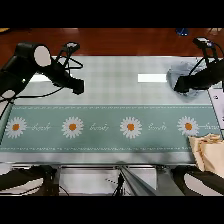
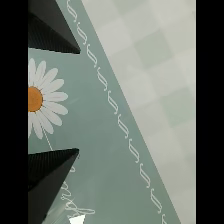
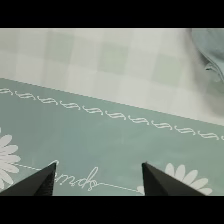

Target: Fold the shirts.

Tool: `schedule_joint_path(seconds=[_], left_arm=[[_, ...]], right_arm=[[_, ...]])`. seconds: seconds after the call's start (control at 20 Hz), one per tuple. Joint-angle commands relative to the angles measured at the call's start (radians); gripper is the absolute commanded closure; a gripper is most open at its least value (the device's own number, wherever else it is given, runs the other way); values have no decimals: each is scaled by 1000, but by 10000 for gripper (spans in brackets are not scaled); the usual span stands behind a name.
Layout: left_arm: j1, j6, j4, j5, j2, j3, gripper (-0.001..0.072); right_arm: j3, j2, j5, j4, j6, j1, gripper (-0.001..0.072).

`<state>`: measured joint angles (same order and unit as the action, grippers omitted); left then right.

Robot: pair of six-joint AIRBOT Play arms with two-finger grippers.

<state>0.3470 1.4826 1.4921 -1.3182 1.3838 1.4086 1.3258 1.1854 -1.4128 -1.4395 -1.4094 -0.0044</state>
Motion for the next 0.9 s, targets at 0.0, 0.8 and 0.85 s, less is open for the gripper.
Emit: schedule_joint_path(seconds=[0.0,0.8,0.85], left_arm=[[0,0,0,0,1,1,-7],[0,0,0,0,1,1,-7],[0,0,1,0,1,1,-7]], right_arm=[[1,0,0,0,0,1,112],[0,0,55,0,0,1,112],[1,0,107,1,0,1,112]])
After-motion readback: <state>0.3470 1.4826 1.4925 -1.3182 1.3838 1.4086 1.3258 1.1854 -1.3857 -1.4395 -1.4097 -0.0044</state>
